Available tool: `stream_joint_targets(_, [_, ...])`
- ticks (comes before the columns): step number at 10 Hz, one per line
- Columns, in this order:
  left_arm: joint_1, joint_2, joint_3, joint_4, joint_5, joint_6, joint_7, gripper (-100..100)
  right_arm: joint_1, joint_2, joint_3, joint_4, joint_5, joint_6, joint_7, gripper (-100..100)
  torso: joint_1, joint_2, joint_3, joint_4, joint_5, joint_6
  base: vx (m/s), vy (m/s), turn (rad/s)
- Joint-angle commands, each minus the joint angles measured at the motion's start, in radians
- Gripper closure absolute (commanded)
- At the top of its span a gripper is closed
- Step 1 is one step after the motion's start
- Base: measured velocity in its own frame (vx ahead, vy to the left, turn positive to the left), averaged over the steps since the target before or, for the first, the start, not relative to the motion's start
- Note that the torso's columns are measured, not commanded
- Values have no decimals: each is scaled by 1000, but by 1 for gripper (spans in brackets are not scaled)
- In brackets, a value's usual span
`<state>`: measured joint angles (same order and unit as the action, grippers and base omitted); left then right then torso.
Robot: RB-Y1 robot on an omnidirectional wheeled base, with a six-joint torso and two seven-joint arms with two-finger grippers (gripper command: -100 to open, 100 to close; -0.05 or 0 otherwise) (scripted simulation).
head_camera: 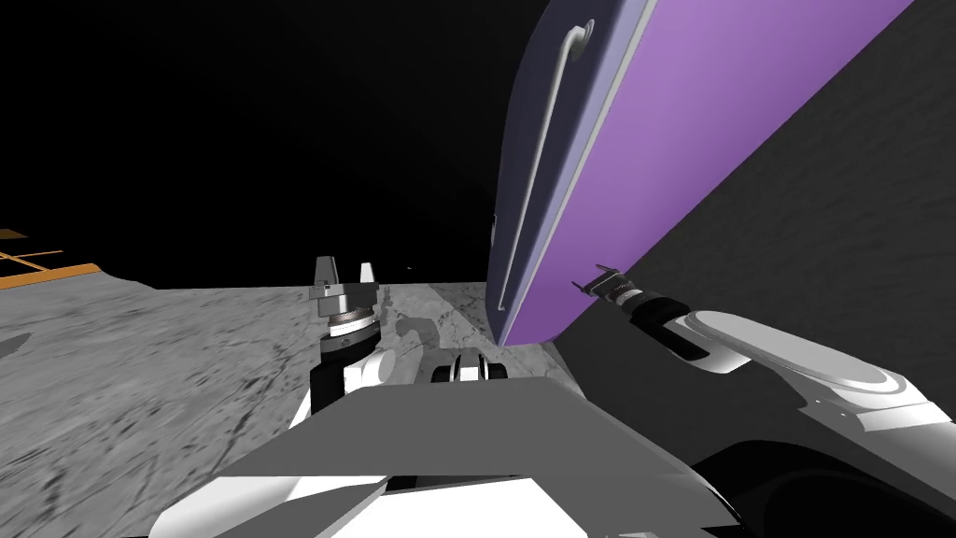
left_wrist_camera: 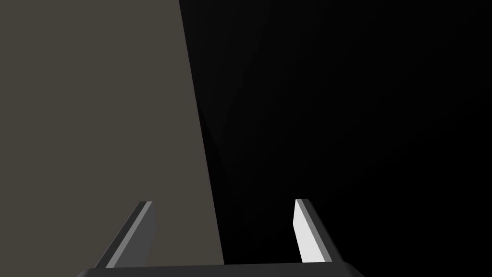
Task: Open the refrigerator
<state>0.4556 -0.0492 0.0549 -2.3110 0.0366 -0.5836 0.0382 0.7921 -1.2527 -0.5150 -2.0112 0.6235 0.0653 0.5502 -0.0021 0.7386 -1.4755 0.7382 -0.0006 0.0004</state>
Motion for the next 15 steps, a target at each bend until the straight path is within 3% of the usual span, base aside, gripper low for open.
stream_joint_targets(1, [0, 0, 0, 0, 0, 0, 0, 0, 0, -83, -25, 22, 24, 45, 29, -100, 1, 0, 0, 0, 0, -1, 5, 138, 122])
stream_joint_targets(5, [0, 0, 0, 0, 0, 0, 0, 0, -2, -173, -45, 40, 44, 81, 54, -100, 3, -1, -1, 0, 1, -1, 12, 100, 59])
stream_joint_targets(10, [0, 0, 0, 0, 0, 0, 0, 0, -7, -329, -89, 80, 84, 158, 106, -100, 7, -3, -2, 0, 4, -5, -2, 127, 66])
stream_joint_targets(15, [0, 0, 0, 0, 0, 0, 0, 0, -8, -395, -108, 97, 101, 190, 128, -100, 16, -14, -12, 0, 13, -15, 3, 59, 24])
